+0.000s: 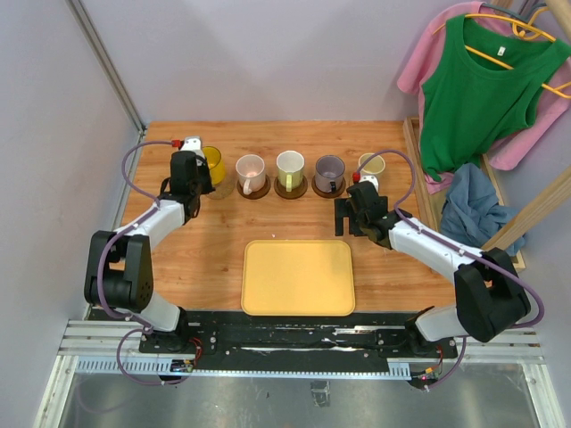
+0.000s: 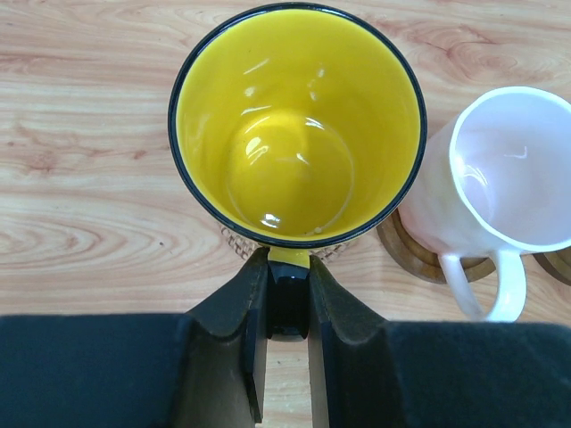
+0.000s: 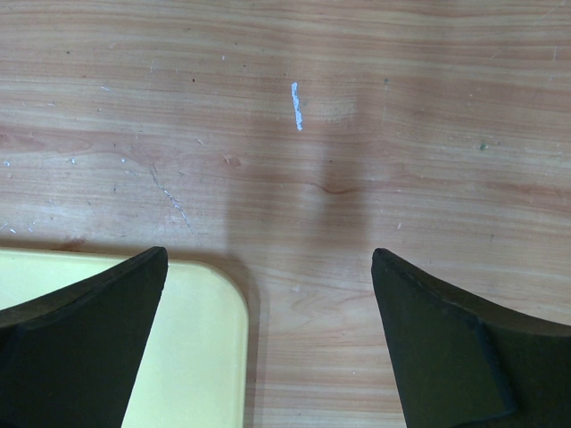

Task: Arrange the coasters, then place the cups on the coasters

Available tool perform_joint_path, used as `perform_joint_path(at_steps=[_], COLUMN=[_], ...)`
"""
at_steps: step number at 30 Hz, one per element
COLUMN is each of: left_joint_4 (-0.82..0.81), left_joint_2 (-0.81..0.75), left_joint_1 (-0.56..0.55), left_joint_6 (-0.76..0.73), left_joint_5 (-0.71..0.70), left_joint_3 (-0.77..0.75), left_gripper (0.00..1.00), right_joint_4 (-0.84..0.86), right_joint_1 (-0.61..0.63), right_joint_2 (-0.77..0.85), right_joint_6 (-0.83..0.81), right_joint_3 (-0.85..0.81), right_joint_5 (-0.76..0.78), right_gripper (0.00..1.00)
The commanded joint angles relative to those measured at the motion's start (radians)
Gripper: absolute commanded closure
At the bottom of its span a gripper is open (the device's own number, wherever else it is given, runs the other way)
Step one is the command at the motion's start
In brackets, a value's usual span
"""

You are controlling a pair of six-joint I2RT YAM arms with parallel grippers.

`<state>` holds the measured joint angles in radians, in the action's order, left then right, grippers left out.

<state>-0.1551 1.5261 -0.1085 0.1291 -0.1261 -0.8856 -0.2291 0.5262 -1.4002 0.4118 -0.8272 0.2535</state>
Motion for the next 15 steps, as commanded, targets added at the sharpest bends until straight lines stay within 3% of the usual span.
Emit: perform_joint_path(at_steps=[1,15], left_joint_4=[-0.133,-0.151], left_joint_2=[-0.042,0.040], left_joint_1=[0.000,0.000], left_joint_6=[-0.014,-0.010], left_joint_5=[0.019,0.048], left_joint_3=[0.015,0.014], left_gripper=[0.99,0.99], right_joint_4=[0.010,0.010], right_joint_1=[-0.015,-0.014], right_joint_2=[-0.006,-0.007], right_joint_6=[0.008,0.005], right_joint_3=[-0.005,0.001], right_joint_5=[-0.002,0.004], right_gripper=[0.02,0.02])
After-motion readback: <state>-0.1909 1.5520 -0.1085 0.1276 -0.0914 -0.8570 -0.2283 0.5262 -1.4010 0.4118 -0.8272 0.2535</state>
